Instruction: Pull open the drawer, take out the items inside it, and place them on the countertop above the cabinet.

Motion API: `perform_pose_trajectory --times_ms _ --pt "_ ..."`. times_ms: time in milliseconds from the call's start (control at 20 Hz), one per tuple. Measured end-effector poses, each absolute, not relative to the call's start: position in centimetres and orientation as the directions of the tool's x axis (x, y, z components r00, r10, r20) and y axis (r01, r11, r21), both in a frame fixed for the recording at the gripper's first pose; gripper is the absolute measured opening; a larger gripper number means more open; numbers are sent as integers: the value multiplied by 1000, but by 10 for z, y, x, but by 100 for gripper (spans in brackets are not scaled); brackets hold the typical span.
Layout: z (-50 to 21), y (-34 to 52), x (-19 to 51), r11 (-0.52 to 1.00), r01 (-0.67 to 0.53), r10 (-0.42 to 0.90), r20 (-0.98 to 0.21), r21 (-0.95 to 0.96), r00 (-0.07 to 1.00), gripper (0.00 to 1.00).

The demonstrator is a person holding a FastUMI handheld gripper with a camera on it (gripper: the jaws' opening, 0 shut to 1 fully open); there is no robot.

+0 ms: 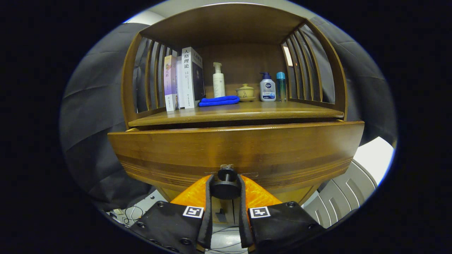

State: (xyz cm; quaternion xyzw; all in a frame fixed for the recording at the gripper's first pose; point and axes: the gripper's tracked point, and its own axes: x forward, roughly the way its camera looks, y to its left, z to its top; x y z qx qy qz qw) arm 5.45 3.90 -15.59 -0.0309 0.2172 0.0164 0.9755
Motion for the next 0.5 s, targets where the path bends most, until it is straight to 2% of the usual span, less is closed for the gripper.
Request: perform_pose_trajectory --times_ms 500 --pt "-158 40 6 994 -86 45 -468 -67 883 33"
